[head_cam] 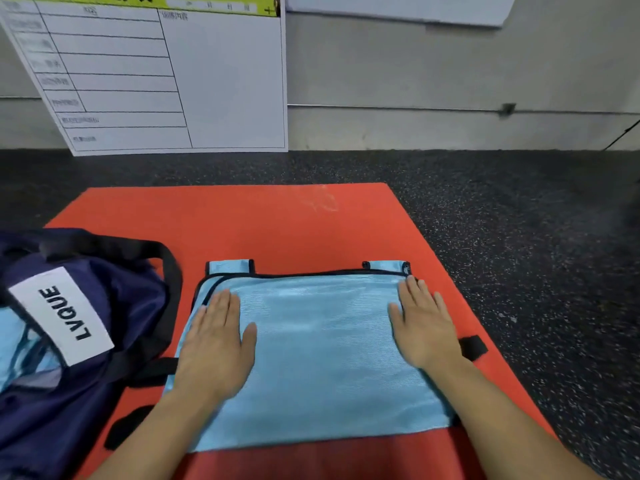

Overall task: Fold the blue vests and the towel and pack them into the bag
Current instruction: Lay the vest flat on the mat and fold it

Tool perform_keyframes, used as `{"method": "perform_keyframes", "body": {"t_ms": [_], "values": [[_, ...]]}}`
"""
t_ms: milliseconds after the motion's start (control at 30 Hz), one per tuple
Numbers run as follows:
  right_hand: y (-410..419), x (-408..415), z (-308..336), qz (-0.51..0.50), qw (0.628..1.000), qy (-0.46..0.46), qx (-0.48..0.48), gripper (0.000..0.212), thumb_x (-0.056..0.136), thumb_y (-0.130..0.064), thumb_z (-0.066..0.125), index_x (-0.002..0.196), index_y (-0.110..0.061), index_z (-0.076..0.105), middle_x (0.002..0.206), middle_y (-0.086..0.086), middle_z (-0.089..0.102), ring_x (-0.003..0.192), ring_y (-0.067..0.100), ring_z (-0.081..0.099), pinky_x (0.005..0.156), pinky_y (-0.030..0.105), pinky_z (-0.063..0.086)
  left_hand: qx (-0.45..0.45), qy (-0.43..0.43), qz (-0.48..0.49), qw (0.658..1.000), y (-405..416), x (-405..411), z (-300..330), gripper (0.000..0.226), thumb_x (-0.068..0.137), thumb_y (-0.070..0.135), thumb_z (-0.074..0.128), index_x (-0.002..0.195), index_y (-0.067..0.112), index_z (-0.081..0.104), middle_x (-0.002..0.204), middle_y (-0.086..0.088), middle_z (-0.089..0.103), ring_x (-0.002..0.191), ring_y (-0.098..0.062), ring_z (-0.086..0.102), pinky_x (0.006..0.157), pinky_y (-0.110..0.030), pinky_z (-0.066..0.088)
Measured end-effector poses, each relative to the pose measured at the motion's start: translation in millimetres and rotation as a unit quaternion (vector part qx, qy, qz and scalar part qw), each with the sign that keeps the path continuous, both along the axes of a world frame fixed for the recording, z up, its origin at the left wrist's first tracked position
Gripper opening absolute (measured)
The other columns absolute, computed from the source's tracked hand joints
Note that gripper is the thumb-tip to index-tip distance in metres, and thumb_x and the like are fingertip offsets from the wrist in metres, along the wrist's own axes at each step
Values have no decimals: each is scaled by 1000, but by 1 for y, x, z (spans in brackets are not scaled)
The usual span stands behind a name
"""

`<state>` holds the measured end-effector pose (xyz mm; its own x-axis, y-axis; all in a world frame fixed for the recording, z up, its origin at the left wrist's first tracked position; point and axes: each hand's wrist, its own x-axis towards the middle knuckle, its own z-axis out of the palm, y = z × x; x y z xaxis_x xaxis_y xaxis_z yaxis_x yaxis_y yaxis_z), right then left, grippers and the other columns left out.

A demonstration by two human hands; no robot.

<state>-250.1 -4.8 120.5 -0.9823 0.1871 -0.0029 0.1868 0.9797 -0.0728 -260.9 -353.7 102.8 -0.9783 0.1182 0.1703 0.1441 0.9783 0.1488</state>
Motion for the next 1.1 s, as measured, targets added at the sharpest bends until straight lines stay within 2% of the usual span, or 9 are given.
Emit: {"method": "perform_keyframes", "body": {"t_ms": [67,200,367,467,667,800,933,1000,1100], "values": [[-27,5,4,24,998,57,-2,66,106,-44,6,163,-11,13,171,6,5,158,19,-3,127,39,-7,28,33,-17,999,22,11,2,73,98,43,19,152,-2,37,162,-18,31,152,-30,27,125,-46,18],[-123,34,-20,221,971,79,-35,60,105,-37,24,156,-8,38,164,9,33,154,24,25,124,41,10,31,31,-164,986,66,42,-11,59,100,27,31,148,-4,44,159,-17,35,147,-33,37,117,-47,25],[-46,26,-15,90,995,22,-43,63,108,-46,18,164,-18,6,170,-4,-3,158,16,-5,128,38,-3,-8,5,-45,999,-3,17,-16,75,99,48,15,156,3,32,164,-13,27,154,-26,23,126,-44,17],[-7,33,-6,22,999,24,-25,65,107,-48,12,164,-18,4,172,0,-3,157,14,-9,127,35,-8,-22,-3,-6,1000,-26,22,-6,81,96,53,7,156,3,32,165,-13,28,155,-25,19,126,-45,14],[-102,72,-10,257,961,67,-73,66,105,-49,22,161,-15,27,169,-2,11,157,13,4,126,38,3,5,93,-155,984,39,62,10,62,102,35,33,150,-3,41,160,-19,34,151,-32,30,120,-49,22],[-63,56,-15,162,986,23,-41,72,100,-56,7,164,-22,8,171,-6,-3,157,11,-9,127,36,-5,3,14,-117,993,31,67,-14,72,101,49,21,158,6,28,166,-7,19,155,-22,17,124,-39,10],[-7,44,-4,24,999,0,-41,66,108,-49,17,164,-16,5,172,0,-3,157,15,-8,128,37,-5,-16,-11,-23,1000,-9,46,-5,87,92,59,1,161,7,18,169,-8,12,157,-19,4,127,-36,-1],[-17,47,-1,37,998,22,-49,65,108,-48,18,164,-15,9,172,2,1,158,18,-3,128,37,-3,-15,-9,-12,1000,-5,47,2,87,93,57,2,159,4,22,168,-12,16,157,-23,7,127,-39,2],[-76,58,-1,182,980,46,-73,63,107,-46,20,161,-13,25,170,7,17,156,23,11,126,40,5,4,-5,-58,998,32,56,3,73,99,45,20,154,0,34,163,-17,30,153,-30,23,125,-42,14]]}}
